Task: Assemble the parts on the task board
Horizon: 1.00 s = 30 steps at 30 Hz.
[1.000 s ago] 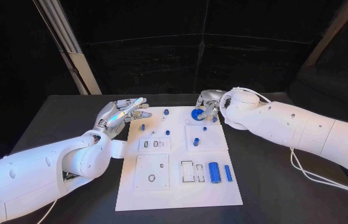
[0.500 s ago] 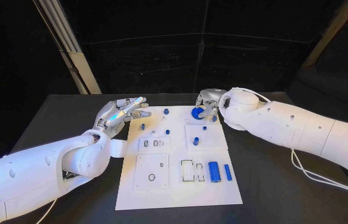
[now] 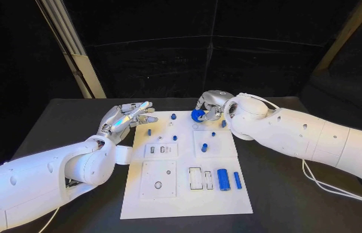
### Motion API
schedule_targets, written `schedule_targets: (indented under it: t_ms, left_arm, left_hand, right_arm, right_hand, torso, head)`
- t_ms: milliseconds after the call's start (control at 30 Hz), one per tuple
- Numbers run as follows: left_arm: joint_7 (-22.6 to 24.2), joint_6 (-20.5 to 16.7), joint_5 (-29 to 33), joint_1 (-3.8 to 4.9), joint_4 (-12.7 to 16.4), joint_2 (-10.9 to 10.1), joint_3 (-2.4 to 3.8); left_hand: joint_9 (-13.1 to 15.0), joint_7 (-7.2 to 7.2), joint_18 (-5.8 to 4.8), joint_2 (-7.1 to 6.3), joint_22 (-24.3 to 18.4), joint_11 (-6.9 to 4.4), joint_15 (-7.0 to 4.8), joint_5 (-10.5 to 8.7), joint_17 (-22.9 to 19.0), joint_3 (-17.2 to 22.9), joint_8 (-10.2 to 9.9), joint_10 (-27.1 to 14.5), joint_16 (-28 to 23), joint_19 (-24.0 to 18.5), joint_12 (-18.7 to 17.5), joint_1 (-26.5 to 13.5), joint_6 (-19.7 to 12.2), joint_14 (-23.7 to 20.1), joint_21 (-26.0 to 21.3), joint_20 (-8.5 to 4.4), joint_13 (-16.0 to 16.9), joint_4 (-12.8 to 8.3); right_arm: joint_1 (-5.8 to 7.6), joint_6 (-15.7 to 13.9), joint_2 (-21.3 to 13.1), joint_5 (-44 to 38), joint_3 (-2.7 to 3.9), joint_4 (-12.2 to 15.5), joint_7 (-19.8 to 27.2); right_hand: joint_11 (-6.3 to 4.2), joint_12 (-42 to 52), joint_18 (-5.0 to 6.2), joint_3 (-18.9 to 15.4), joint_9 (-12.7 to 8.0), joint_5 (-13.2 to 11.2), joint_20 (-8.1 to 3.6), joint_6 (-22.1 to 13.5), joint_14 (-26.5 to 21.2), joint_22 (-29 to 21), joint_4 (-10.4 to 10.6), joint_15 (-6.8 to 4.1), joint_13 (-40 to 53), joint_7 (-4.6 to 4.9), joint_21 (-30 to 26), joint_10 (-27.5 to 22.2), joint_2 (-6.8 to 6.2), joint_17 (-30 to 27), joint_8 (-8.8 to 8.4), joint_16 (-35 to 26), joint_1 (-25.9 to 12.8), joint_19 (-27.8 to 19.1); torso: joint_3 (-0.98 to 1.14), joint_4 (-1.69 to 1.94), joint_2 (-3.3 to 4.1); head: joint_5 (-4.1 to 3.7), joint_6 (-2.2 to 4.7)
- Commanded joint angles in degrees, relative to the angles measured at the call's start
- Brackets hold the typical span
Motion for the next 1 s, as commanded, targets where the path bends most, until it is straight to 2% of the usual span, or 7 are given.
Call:
schedule_targets:
  t_ms: [33, 167, 267, 367, 633, 833, 1000]
  left_arm:
    - [0.1, 0.7, -0.2, 0.07, 0.2, 0.0, 0.04]
    - [0.0, 0.7, -0.2, 0.07, 0.2, 0.0, 0.03]
    - [0.0, 0.7, -0.2, 0.07, 0.2, 0.1, 0.03]
    - [0.0, 0.8, -0.2, 0.08, 0.2, 0.1, 0.03]
    - [0.0, 0.8, -0.2, 0.08, 0.1, 0.3, 0.03]
    - [0.0, 0.8, -0.2, 0.08, 0.1, 0.4, 0.04]
    - [0.0, 0.8, -0.2, 0.09, 0.1, 0.4, 0.04]
  left_hand:
    - [0.0, -0.05, 0.37, 0.64, -0.1, -0.18, 0.29, -0.06, 0.0, 0.0, -0.3, -0.3, -0.3, 0.3, -0.3, 0.1, -0.4, -0.2, -0.3, 0.01, 0.0, -0.3]
    - [0.0, -0.05, 0.37, 0.64, -0.1, -0.18, 0.29, -0.06, 0.0, 0.0, -0.3, -0.3, -0.3, 0.3, -0.3, 0.1, -0.4, -0.2, -0.3, 0.01, 0.0, -0.3]
    - [0.0, -0.05, 0.37, 0.64, -0.1, -0.18, 0.29, -0.06, 0.0, 0.0, -0.3, -0.3, -0.3, 0.3, -0.3, 0.1, -0.4, -0.2, -0.3, 0.01, 0.0, -0.3]
    - [0.0, -0.05, 0.37, 0.64, -0.1, -0.18, 0.29, -0.06, 0.0, 0.0, -0.3, -0.3, -0.3, 0.3, -0.3, 0.1, -0.4, -0.2, -0.3, 0.01, 0.0, -0.3]
    - [0.0, -0.05, 0.37, 0.64, -0.1, -0.18, 0.29, -0.06, 0.0, 0.0, -0.3, -0.3, -0.3, 0.3, -0.3, 0.1, -0.4, -0.2, -0.3, 0.01, 0.0, -0.3]
    - [0.0, -0.05, 0.37, 0.64, -0.1, -0.18, 0.29, -0.06, 0.0, 0.0, -0.3, -0.3, -0.3, 0.3, -0.3, 0.1, -0.4, -0.2, -0.3, 0.01, 0.0, -0.3]
    - [0.0, -0.06, 0.37, 0.75, -0.1, -0.18, 0.29, -0.07, 0.1, 0.0, -0.3, -0.4, -0.3, 0.3, -0.3, 0.1, -0.4, -0.2, -0.3, 0.02, 0.0, -0.4]
  right_arm:
    - [0.14, -5.0, 0.5, 0.3, 0.05, 1.5, 0.4]
    - [0.15, -4.9, 1.6, -0.1, 0.05, 2.5, 0.2]
    - [0.15, -4.3, 3.1, -0.3, 0.02, 2.3, 0.2]
    - [0.15, -3.6, 4.7, -0.3, -0.81, 1.8, 0.2]
    - [-0.06, -2.8, 8.5, -0.4, -2.23, -0.7, 0.0]
    - [-0.16, -2.4, 10.7, -1.3, -2.68, -3.0, -0.3]
    - [-0.18, -2.2, 11.9, -1.6, -2.76, -4.5, -0.6]
  right_hand:
    - [-0.5, 0.1, -0.37, 0.4, 0.1, 0.3, -0.52, 1.3, -0.2, 4.2, 0.0, -0.32, 3.7, -0.6, 0.3, 0.1, -0.07, -0.1, 0.2, 0.4, -0.6, 0.8]
    - [-0.52, 0.0, -0.36, 0.5, 0.1, 0.3, -0.55, 1.4, -0.2, 4.2, 0.1, -0.34, 3.6, -0.61, 0.3, 0.1, -0.16, -0.1, 0.17, 0.4, -0.8, 0.7]
    - [-0.53, -0.1, -0.36, 0.6, 0.1, 0.3, -0.57, 1.4, -0.2, 4.2, 0.1, -0.36, 3.6, -0.62, 0.3, 0.0, -0.23, -0.1, 0.12, 0.4, -1.1, 0.7]
    - [-0.53, -0.1, -0.35, 0.6, 0.1, 0.3, -0.57, 1.4, -0.2, 4.1, 0.1, -0.36, 3.6, -0.63, 0.3, 0.1, -0.23, -0.1, 0.11, 0.4, -1.2, 0.7]
    - [-0.53, -0.2, -0.36, 0.7, 0.1, 0.3, -0.58, 1.4, -0.2, 4.1, 0.2, -0.37, 3.5, -0.63, 0.3, 0.0, -0.23, -0.1, 0.07, 0.4, -1.3, 0.7]
    - [-0.54, -0.2, -0.35, 0.8, 0.0, 0.4, -0.59, 1.4, -0.2, 4.1, 0.2, -0.38, 3.4, -0.64, 0.3, -0.1, -0.21, -0.2, 0.01, 0.3, -1.3, 0.7]
    - [-0.55, -0.3, -0.34, 0.9, 0.0, 0.4, -0.6, 1.4, -0.2, 4.1, 0.1, -0.38, 3.4, -0.64, 0.3, -0.1, -0.25, -0.2, -0.03, 0.3, -1.3, 0.7]
  torso:
    - [-0.03, 0.1, 0.02]
    - [-0.03, 0.21, 0.03]
    - [-0.03, 0.08, 0.08]
    - [0.02, 0.02, 0.14]
    - [0.08, -0.04, 0.2]
    - [0.14, -0.18, 0.22]
    - [0.17, -0.26, 0.26]
  head:
    - [0.09, 0.06]
    - [0.22, 0.05]
    - [0.55, 0.04]
    - [0.79, 0.04]
    - [1.1, -0.06]
    - [1.24, -0.04]
    - [1.29, -0.08]
